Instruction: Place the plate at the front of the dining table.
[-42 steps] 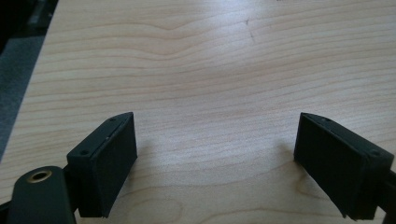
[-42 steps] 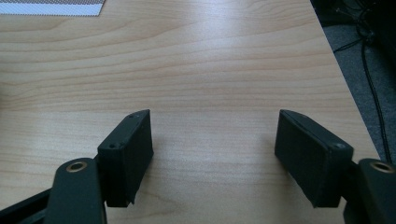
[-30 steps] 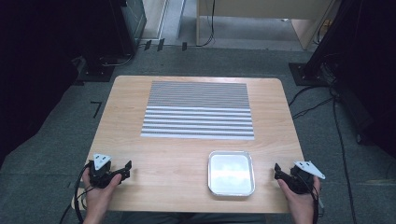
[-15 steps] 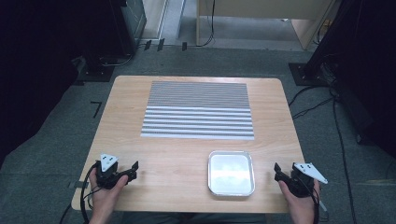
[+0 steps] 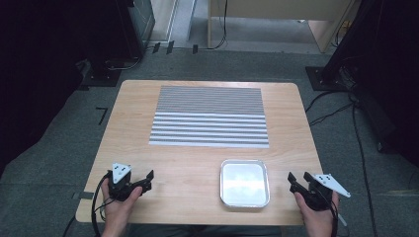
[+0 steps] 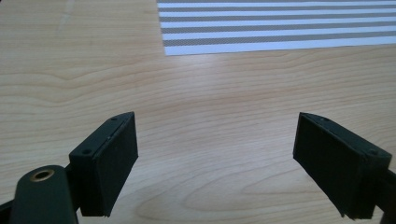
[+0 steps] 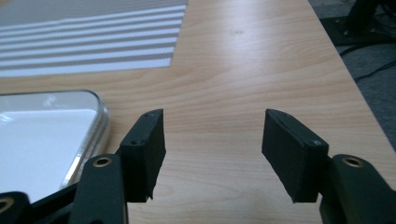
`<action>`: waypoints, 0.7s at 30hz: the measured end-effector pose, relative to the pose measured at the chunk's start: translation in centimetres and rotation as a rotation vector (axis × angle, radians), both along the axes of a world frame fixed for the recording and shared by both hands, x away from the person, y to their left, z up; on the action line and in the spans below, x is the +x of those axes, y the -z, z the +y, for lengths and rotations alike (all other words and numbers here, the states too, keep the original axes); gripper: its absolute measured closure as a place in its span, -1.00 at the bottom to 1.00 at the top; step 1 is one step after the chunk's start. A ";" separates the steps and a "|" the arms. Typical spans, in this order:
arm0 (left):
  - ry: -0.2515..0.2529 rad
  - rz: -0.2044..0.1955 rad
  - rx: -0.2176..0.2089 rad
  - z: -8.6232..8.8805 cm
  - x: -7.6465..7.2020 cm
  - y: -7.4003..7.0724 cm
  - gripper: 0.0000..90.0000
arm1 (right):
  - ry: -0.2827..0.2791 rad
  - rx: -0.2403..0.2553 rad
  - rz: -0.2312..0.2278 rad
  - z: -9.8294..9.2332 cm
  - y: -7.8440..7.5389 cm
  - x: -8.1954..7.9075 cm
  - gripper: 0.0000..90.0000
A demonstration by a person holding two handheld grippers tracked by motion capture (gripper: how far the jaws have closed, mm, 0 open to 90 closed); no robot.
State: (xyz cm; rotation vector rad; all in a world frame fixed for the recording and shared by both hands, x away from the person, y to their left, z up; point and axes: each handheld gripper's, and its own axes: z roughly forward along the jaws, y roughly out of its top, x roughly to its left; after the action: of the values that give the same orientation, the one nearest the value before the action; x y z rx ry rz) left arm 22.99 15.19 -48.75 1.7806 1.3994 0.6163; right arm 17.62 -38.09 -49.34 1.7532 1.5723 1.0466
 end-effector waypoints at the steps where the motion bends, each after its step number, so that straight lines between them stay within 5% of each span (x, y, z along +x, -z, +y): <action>1: 0.000 -0.002 -0.005 -0.2 0.0 0.0 -0.68 | -0.006 0.018 -0.007 0.1 -0.2 -0.1 -0.07; 12: 0.007 0.000 -0.010 -4.0 -0.7 -0.2 -0.52 | -0.053 0.050 -0.062 1.0 -1.0 -0.7 -0.09; 14: 0.015 -0.003 -0.019 -5.1 -0.7 -0.2 -0.49 | -0.074 0.089 -0.076 1.1 -0.9 -0.8 0.00; 21: 0.029 -0.002 -0.042 -7.2 -0.6 -0.4 -0.44 | -0.091 0.073 -0.087 1.8 -0.6 -0.8 0.06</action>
State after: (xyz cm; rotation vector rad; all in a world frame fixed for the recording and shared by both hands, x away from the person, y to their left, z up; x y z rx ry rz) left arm 22.35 8.03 -48.35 1.7630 1.3735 0.5693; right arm 16.86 -36.31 -48.72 1.6727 1.5908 1.2214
